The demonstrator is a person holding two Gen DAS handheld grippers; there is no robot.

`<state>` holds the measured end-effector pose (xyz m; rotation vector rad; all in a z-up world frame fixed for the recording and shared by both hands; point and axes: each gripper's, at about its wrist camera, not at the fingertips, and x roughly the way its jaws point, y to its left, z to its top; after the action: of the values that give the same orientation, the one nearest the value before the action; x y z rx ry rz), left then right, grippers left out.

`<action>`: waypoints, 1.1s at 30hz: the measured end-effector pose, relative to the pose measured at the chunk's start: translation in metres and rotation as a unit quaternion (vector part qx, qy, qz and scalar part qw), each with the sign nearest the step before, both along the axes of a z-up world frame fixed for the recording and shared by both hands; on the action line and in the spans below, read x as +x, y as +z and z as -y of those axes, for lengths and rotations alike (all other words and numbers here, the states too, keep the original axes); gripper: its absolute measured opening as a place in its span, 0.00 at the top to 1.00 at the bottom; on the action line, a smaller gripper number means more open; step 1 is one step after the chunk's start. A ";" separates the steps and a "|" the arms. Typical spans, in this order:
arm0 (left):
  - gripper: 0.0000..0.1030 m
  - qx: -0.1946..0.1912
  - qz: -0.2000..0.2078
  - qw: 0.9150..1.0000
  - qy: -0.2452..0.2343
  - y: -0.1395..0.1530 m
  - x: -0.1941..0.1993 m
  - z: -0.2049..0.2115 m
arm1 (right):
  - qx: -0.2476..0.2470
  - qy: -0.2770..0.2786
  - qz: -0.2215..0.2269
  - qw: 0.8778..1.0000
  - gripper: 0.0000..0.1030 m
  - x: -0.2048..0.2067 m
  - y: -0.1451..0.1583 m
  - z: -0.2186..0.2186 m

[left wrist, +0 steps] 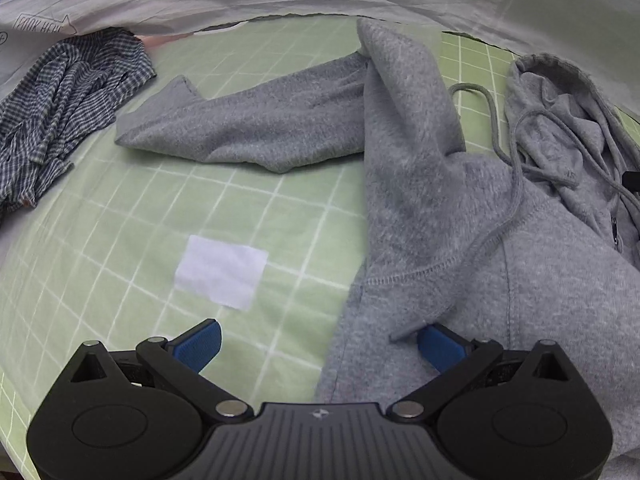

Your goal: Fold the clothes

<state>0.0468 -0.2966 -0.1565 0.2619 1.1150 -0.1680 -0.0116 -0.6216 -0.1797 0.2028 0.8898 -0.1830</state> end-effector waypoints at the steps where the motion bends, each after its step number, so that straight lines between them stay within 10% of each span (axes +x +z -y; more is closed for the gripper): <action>1: 0.00 0.002 0.004 1.000 -0.005 0.001 -0.004 0.001 | -0.017 0.029 -0.002 0.999 0.77 0.006 0.002 -0.002; 6: 0.00 0.003 0.020 1.000 -0.014 0.001 0.005 0.016 | -0.142 0.070 0.027 0.987 0.88 0.043 0.020 0.011; 11: 0.00 -0.006 0.029 0.999 -0.016 -0.001 0.018 0.023 | -0.122 -0.033 0.090 0.988 0.88 0.095 0.060 0.079; 15: 0.00 -0.008 0.028 1.000 -0.006 0.000 0.018 0.030 | -0.157 -0.018 0.038 0.987 0.68 0.111 0.038 0.085; 19: 0.00 -0.001 0.030 1.000 -0.006 0.002 0.011 0.031 | -0.142 -0.055 0.066 0.986 0.24 0.059 0.046 0.089; 21: 0.00 -0.002 0.026 1.000 -0.002 0.002 0.005 0.028 | -0.136 -0.070 0.072 0.986 0.20 0.020 0.051 0.088; 33: 0.00 -0.021 0.012 1.000 0.009 0.021 -0.059 0.014 | -0.063 -0.088 0.000 0.994 0.54 -0.185 0.025 0.058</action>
<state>-0.0120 -0.3108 -0.1356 0.2156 1.0875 -0.1723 -0.1970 -0.6796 -0.1545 0.1643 0.8567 -0.4019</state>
